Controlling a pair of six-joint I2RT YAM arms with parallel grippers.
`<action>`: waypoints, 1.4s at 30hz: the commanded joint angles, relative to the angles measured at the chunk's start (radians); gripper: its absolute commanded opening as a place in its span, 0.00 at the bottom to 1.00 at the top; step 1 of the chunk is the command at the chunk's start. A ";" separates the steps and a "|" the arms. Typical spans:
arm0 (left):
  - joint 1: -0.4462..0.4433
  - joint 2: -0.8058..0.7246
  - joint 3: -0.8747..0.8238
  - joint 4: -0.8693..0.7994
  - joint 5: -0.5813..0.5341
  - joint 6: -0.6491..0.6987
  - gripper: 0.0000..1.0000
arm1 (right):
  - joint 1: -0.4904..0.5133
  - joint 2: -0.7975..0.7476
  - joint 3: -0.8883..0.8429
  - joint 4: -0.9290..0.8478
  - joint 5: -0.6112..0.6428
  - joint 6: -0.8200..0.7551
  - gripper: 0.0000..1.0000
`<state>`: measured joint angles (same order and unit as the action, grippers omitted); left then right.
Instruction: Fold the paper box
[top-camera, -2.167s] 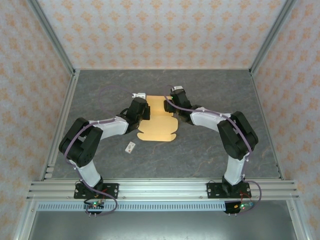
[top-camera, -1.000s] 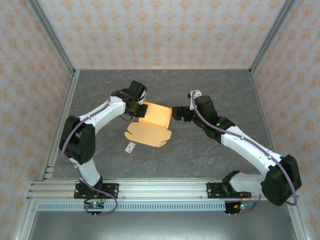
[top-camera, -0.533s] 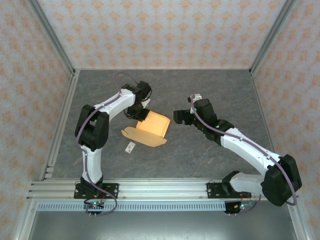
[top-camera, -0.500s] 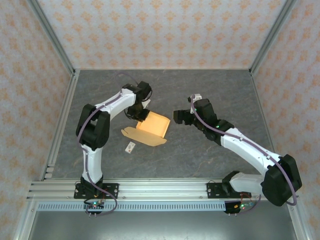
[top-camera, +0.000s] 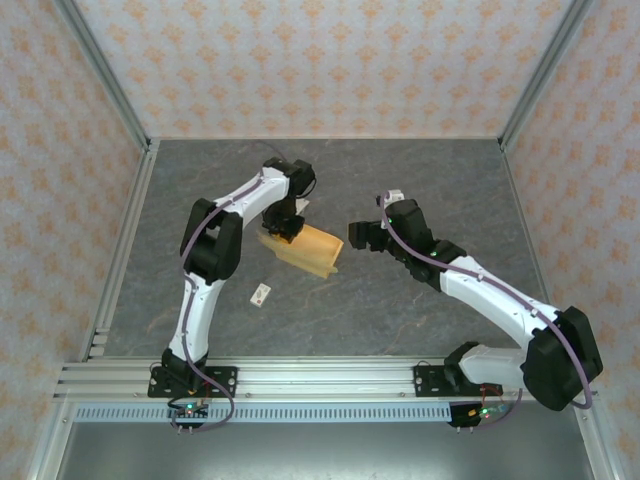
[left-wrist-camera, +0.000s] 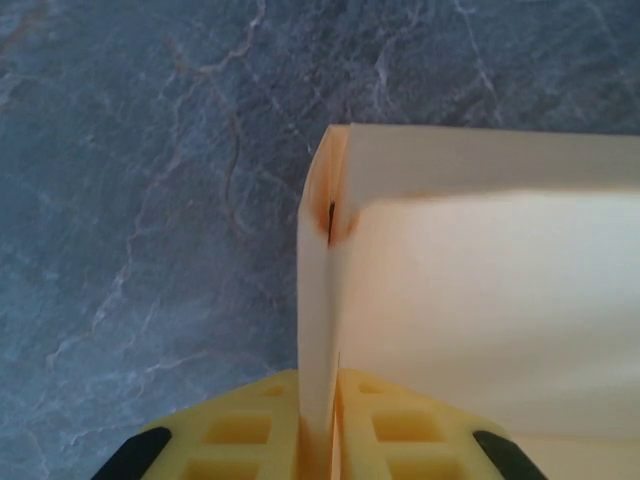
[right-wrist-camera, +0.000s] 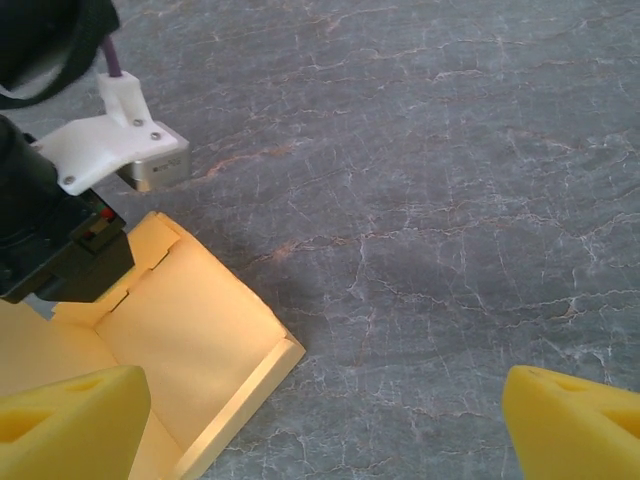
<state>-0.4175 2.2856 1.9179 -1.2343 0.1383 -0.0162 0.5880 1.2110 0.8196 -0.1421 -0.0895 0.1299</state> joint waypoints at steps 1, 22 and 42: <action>-0.007 0.042 0.051 -0.069 -0.027 0.016 0.16 | -0.003 0.002 -0.018 0.006 0.036 -0.016 0.91; -0.046 0.172 0.164 -0.065 -0.132 0.078 0.01 | -0.004 0.006 -0.004 -0.026 0.036 -0.003 0.91; -0.130 0.311 0.594 -0.150 -0.072 0.459 0.38 | -0.054 -0.053 0.002 -0.247 0.025 0.097 0.91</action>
<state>-0.5556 2.6148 2.4847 -1.3506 0.0483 0.3965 0.5358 1.1908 0.8173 -0.3450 -0.0750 0.2035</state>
